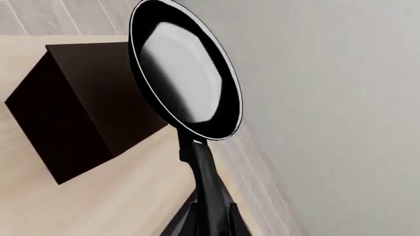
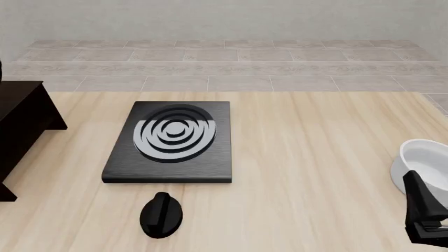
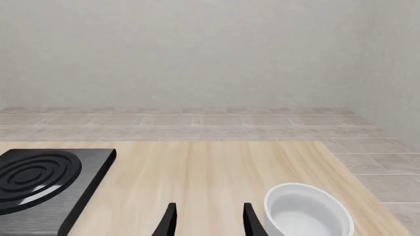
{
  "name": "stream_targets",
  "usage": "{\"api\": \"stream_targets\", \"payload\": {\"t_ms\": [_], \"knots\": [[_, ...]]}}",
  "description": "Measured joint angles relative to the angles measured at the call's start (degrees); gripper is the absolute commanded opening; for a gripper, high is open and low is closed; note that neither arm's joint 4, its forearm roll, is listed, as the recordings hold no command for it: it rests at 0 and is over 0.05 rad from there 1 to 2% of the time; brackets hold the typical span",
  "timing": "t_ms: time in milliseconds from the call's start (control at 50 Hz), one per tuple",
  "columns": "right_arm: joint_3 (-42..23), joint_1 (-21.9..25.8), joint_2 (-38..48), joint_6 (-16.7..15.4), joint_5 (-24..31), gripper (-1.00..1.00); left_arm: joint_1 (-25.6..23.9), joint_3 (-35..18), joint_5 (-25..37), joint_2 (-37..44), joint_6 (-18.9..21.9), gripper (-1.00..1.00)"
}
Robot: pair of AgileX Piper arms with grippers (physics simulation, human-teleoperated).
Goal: Put the frying pan on top of the cabinet.
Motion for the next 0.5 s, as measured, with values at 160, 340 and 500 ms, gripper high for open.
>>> {"api": "stream_targets", "payload": {"t_ms": [160, 340, 500], "knots": [[0.0, 0.0, 0.0, -0.1, 0.0, 1.0, 0.2, 0.4, -0.9, 1.0, -0.4, -1.0], [0.0, 0.0, 0.0, -0.1, 0.0, 1.0, 0.5, 1.0, -2.0, 2.1, -0.9, -1.0], [0.0, 0.0, 0.0, -0.2, 0.1, 1.0, 0.6, 1.6, -3.2, 3.3, -1.4, -1.0]]}}
